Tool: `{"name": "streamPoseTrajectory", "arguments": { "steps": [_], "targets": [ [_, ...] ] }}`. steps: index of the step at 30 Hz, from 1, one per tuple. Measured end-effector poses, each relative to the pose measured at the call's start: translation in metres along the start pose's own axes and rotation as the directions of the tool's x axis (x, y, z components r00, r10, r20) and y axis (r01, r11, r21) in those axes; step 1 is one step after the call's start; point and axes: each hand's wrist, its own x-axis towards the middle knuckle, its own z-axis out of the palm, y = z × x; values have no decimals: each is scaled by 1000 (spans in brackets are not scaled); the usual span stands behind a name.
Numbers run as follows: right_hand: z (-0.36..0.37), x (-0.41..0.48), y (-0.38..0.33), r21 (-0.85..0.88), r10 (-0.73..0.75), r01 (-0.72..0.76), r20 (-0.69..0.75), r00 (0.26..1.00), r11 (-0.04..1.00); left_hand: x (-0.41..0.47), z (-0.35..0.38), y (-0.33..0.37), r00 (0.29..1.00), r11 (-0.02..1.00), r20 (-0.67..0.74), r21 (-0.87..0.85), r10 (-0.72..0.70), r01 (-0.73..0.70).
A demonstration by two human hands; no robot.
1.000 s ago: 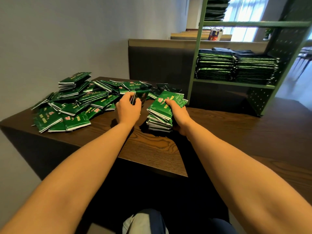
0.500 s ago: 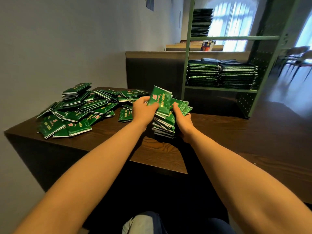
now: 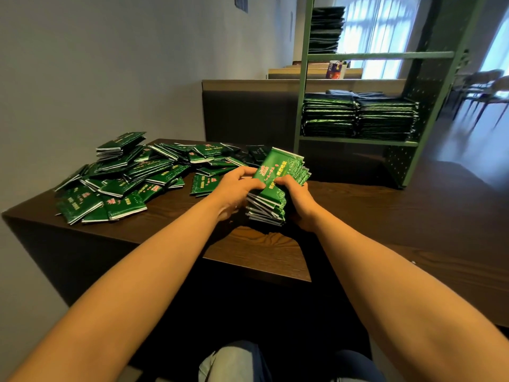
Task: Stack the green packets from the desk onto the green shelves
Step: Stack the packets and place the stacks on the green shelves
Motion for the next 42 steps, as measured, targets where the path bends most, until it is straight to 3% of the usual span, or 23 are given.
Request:
{"name": "streamPoseTrajectory", "arguments": {
  "steps": [4,8,13,19,24,27,31,42],
  "targets": [
    [-3,-2,0,-94,20,-16,40,999,995,6,6,7,996,996,-24,-3,-85,85],
    [-5,-7,0,-95,12,-3,95,995,995,7,8,12,967,975,155,-65,-201,213],
    [-9,-9,-9,-104,22,-6,150,988,995,9,16,14,952,972,214,-38,-219,232],
    [-37,-11,-37,-191,-22,36,75,997,981,8,46,25,950,971,217,-33,-225,237],
    [-54,-17,-45,-263,-12,28,65,998,965,8,77,20,986,976,120,-168,-117,136],
    [-55,-22,-40,-243,-42,57,67,997,968,2,90,12,996,953,81,-297,-45,67],
    [-54,-32,-28,-203,-46,58,63,997,978,-3,98,-8,997,941,56,-336,50,-28],
    [-58,-29,-23,-383,-72,93,68,995,919,2,100,-16,999,932,-7,-361,47,-46]
  ]
}}
